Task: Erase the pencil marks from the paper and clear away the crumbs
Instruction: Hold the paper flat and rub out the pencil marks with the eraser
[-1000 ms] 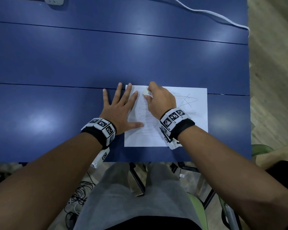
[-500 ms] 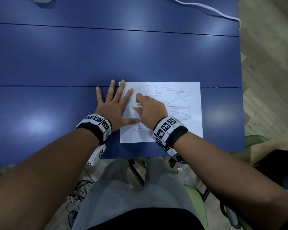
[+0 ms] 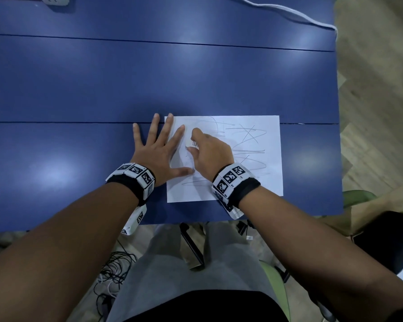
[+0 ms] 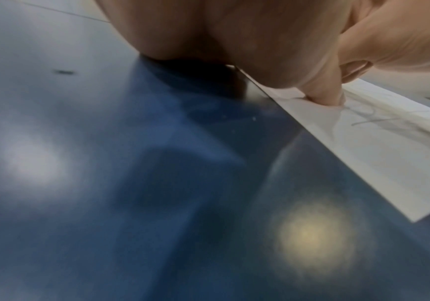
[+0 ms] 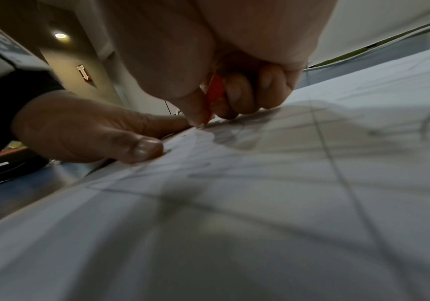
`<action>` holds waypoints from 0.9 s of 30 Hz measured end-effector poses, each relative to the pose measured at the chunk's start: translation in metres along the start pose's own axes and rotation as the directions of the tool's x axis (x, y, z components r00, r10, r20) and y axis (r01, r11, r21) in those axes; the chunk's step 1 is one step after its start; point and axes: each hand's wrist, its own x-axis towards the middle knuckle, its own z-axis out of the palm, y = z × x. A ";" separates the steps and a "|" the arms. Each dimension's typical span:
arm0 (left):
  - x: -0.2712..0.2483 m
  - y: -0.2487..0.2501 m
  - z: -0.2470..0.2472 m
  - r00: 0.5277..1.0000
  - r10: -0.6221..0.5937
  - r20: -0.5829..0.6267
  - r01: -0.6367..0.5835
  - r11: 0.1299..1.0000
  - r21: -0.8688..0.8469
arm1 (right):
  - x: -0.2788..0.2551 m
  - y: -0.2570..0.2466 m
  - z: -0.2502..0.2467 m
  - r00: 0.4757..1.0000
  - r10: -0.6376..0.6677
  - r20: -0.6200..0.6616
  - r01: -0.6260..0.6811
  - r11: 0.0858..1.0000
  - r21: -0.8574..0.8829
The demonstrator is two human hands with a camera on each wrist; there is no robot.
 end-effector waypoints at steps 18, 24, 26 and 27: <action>-0.001 0.001 0.000 1.000 0.005 -0.002 -0.005 1.000 -0.007 | -0.002 -0.003 0.002 1.000 -0.017 0.009 0.017 1.000 -0.004; 0.000 0.001 0.001 1.000 0.001 0.006 -0.001 1.000 -0.011 | 0.006 0.001 -0.008 0.999 -0.028 0.027 0.029 0.999 -0.030; 0.000 0.001 0.002 1.000 0.006 -0.003 -0.006 1.000 -0.008 | 0.004 -0.001 -0.006 0.999 -0.015 0.030 0.016 1.000 -0.019; -0.001 0.000 0.001 1.000 0.009 -0.005 -0.009 1.000 -0.008 | 0.001 -0.003 -0.004 0.998 -0.034 0.048 0.035 0.999 -0.026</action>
